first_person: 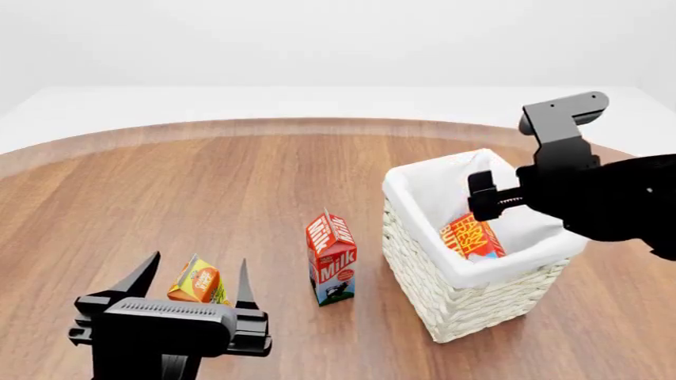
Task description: Pick up the cream cheese box and the butter, and put them in the basket.
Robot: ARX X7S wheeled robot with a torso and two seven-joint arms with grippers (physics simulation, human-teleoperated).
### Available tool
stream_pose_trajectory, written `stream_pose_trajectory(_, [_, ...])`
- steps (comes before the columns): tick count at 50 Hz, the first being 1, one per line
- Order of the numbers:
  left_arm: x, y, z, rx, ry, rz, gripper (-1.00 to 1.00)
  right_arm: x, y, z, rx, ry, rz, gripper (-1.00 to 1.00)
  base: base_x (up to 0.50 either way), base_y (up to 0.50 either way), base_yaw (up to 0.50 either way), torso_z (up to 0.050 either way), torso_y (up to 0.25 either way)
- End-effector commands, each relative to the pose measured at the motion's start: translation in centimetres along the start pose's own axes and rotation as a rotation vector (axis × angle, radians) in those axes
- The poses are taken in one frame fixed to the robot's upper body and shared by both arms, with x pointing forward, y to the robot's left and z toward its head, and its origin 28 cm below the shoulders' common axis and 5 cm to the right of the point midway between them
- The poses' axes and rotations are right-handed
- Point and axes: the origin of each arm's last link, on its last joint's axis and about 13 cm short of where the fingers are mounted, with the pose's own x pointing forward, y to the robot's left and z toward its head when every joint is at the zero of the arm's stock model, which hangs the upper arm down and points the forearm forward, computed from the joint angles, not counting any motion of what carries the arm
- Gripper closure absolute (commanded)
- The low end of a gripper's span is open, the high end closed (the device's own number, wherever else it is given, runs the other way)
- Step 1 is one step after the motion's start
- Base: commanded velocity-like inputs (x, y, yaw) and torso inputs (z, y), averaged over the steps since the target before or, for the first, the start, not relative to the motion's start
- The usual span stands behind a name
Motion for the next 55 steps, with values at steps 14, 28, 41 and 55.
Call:
stream_pose_trajectory(14, [-0.1, 0.1, 0.1, 0.002, -0.005, 0.006, -1.00, -5.6, 1.3, -2.0, 0.099, -0.182, 0.034, -1.00, 0.00, 0.00, 0.00, 0.000, 0.000])
stream_pose_trajectory(28, [-0.2, 0.1, 0.1, 0.004, -0.007, 0.009, -1.00, -8.6, 3.3, -6.6, 0.072, -0.268, 0.057, -1.00, 0.00, 0.00, 0.00, 0.000, 0.000])
stream_pose_trajectory(41, [-0.2, 0.1, 0.3, 0.004, -0.011, 0.010, -1.00, -12.3, 4.0, -8.9, 0.030, -0.361, 0.037, -1.00, 0.00, 0.00, 0.00, 0.000, 0.000])
stream_pose_trajectory(55, [-0.2, 0.1, 0.3, 0.004, -0.014, 0.007, -1.00, -13.7, 4.5, -10.9, -0.019, -0.411, 0.002, -1.00, 0.00, 0.00, 0.00, 0.000, 0.000])
